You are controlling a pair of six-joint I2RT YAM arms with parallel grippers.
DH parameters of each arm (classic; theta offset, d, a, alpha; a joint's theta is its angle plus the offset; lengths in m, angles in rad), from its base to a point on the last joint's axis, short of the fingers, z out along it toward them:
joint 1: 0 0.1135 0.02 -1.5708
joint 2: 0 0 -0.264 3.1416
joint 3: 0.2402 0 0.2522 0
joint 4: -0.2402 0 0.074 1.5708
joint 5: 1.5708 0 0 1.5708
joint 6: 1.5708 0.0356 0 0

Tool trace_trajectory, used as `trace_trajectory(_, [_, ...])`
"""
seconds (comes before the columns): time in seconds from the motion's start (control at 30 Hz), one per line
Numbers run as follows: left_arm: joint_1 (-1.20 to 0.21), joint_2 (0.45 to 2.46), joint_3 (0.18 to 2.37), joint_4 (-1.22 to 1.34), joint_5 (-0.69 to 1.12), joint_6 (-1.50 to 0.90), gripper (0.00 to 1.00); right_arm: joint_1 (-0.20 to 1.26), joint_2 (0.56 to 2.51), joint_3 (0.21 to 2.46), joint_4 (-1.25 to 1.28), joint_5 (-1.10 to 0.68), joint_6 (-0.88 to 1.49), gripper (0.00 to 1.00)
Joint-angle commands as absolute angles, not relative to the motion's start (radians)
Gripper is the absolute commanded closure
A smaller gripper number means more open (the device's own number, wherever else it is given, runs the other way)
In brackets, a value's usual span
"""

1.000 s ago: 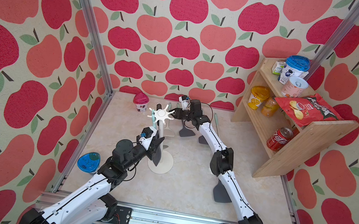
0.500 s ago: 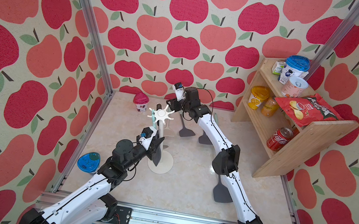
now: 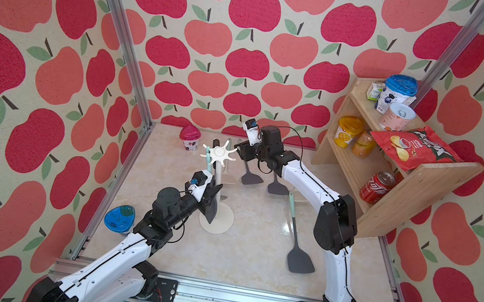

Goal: Take the spatula off the kitchen utensil rack
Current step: Place the spatula at the center of the board, then adjust the rack at the center of the board.

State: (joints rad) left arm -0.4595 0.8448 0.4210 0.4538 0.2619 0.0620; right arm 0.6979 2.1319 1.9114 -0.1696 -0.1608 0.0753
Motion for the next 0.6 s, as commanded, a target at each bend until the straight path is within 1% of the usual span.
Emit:
trace_trajectory(0.0, [-0.448,0.878,0.395,0.309,0.241,0.122,1.0,0.707,2.001,1.831,-0.093,-0.215,0.072,0.46])
trace_trajectory(0.07, [-0.449,0.878,0.393,0.314,0.244,0.119,1.0,0.716,1.965,1.813,-0.059,-0.23,0.055,0.45])
trace_trajectory(0.2, [-0.448,0.879,0.387,0.328,0.249,0.117,1.0,0.71,1.917,1.821,-0.085,-0.297,0.079,0.46])
trace_trajectory(0.4, [-0.448,0.879,0.395,0.328,0.274,0.138,1.0,0.668,1.717,1.54,0.139,-0.517,0.223,0.46])
trace_trajectory(0.57, [-0.448,0.878,0.411,0.317,0.282,0.144,0.99,0.672,1.563,1.349,0.207,-0.57,0.245,0.47])
